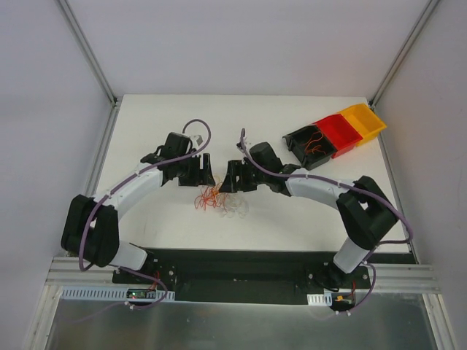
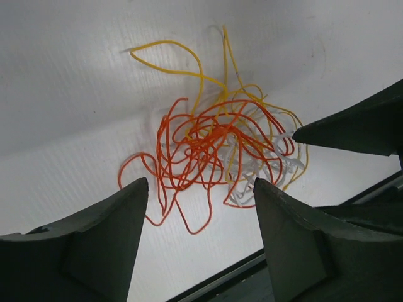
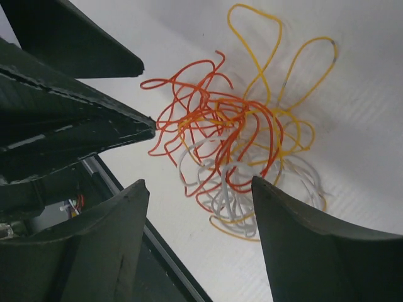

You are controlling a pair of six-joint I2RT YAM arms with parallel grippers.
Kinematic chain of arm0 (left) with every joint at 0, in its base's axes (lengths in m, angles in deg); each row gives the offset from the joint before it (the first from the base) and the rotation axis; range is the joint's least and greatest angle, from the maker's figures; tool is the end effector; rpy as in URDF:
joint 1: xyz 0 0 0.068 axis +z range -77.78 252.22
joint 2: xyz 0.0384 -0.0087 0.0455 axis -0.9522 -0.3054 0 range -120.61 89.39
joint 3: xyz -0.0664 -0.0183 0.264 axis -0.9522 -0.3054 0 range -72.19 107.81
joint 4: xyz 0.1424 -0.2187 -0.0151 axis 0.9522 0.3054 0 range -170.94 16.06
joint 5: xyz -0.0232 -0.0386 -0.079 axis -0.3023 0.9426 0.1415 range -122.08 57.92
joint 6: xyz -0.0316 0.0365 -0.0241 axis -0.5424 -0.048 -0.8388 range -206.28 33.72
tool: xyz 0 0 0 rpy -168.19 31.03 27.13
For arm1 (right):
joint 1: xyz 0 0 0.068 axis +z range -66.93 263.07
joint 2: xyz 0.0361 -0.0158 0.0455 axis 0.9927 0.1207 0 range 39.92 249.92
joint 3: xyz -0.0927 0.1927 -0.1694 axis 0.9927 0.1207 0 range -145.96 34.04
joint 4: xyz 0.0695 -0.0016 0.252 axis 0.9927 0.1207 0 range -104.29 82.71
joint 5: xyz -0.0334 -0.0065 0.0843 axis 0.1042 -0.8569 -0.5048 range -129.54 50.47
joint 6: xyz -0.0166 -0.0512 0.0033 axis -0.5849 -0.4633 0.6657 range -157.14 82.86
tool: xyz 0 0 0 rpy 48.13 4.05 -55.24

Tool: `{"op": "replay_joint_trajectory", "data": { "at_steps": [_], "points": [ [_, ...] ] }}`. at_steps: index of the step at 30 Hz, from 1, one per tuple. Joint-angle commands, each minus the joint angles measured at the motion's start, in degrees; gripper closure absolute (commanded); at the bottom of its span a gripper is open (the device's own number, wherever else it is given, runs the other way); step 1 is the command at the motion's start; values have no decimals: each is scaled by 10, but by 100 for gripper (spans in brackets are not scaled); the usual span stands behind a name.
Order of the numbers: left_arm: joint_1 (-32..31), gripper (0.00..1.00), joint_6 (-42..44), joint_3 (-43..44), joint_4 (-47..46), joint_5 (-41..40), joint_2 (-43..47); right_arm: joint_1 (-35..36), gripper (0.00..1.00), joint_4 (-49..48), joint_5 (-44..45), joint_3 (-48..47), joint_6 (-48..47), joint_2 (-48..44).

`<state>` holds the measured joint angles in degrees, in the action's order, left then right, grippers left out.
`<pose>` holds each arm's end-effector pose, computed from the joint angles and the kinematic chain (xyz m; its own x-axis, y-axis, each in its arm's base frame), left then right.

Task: Untangle the cables

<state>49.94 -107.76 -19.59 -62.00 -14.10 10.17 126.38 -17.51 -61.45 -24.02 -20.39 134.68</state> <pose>0.2660 -0.1209 0.2398 -0.8200 -0.0404 -0.5709 0.2798 0.8419 -0.4615 0.2553 0.2591 0.2193 -0.6330 -0.2292 -0.7395 -0.7107 0.5509 0.4375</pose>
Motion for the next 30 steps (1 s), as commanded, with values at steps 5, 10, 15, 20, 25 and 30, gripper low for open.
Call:
{"op": "replay_joint_trajectory", "data": {
  "at_steps": [5, 10, 15, 20, 25, 30],
  "points": [
    [0, 56, -2, 46, -17, 11, -95, 20, 30, -75, 14, -7, 44, 57],
    [0, 100, 7, 33, -15, -7, -70, 37, 42, -43, 57, -20, 38, 93],
    [0, 100, 1, 33, 8, 14, 29, 56, 62, -26, 113, -26, 23, 121],
    [0, 100, 13, 82, 66, 39, 118, 59, 89, -16, 139, -31, 27, 156],
    [0, 100, 22, 138, 90, 49, 165, 58, 93, -16, 146, -21, 17, 162],
    [0, 100, 21, 181, 107, 51, 171, 49, 83, 4, 138, -6, -23, 119]
  ]
}}
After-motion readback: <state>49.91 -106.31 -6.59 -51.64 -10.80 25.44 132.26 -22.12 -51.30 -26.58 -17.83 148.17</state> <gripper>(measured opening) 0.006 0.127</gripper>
